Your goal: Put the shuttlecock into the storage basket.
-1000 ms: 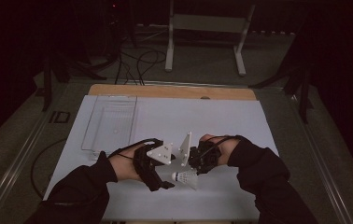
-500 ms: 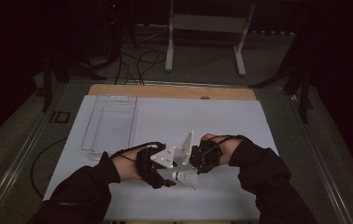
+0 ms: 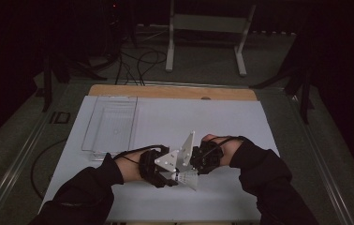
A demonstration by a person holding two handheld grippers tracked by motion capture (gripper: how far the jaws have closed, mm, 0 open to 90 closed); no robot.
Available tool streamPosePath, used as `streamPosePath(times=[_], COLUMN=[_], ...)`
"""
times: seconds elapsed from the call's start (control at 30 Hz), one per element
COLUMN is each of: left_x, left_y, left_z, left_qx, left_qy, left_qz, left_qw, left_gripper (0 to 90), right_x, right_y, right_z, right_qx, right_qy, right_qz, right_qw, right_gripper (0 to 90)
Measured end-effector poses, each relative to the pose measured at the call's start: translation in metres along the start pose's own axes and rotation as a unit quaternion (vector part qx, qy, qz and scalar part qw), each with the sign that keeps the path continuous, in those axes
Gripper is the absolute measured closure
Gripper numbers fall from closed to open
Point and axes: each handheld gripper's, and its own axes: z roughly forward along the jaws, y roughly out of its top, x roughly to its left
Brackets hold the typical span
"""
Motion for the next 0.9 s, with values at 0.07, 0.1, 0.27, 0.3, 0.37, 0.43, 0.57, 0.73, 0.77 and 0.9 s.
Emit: streamPosePath(times=[0.07, 0.1, 0.27, 0.3, 0.37, 0.43, 0.57, 0.73, 0.77, 0.9], left_x=[0.000, 0.000, -0.001, 0.000, -0.001, -0.001, 0.000, 0.000, 0.001, 0.001], left_y=[0.000, 0.000, 0.000, 0.000, 0.000, 0.000, -0.001, -0.004, -0.004, -0.005], left_z=[0.001, 0.001, 0.002, 0.001, 0.001, 0.000, -0.001, -0.002, -0.003, -0.004], left_qx=[0.003, 0.004, 0.007, 0.007, 0.007, 0.010, 0.011, 0.015, 0.014, 0.015], left_qy=[0.004, 0.003, 0.000, 0.000, -0.001, -0.001, -0.008, -0.015, -0.012, -0.016], left_qz=[-0.001, 0.000, 0.003, 0.004, 0.005, 0.004, 0.004, -0.005, -0.005, -0.011], left_qw=[1.0000, 1.0000, 1.0000, 1.0000, 1.0000, 0.9999, 0.9999, 0.9998, 0.9998, 0.9997], left_gripper=[63.5, 64.0, 65.6, 65.7, 65.9, 65.9, 66.2, 66.2, 66.3, 66.2], right_x=[0.000, 0.001, 0.000, 0.000, 0.000, 0.001, 0.000, -0.004, -0.005, -0.009], right_y=[0.001, 0.001, 0.001, 0.001, 0.002, 0.002, 0.002, 0.000, -0.001, -0.002], right_z=[0.000, 0.000, 0.003, 0.003, 0.003, 0.003, 0.003, 0.002, 0.001, -0.002], right_qx=[-0.001, 0.000, 0.002, 0.001, 0.000, 0.003, 0.004, -0.017, -0.021, -0.025], right_qy=[-0.004, -0.002, -0.001, 0.002, -0.001, -0.001, -0.005, -0.006, -0.010, -0.035], right_qz=[-0.003, -0.005, -0.005, -0.005, -0.002, 0.001, 0.012, 0.062, 0.072, 0.103], right_qw=[1.0000, 1.0000, 1.0000, 1.0000, 1.0000, 1.0000, 0.9999, 0.9979, 0.9971, 0.9938], right_gripper=[89.6, 89.5, 89.4, 89.4, 88.9, 86.6, 79.4, 53.6, 48.3, 35.9])
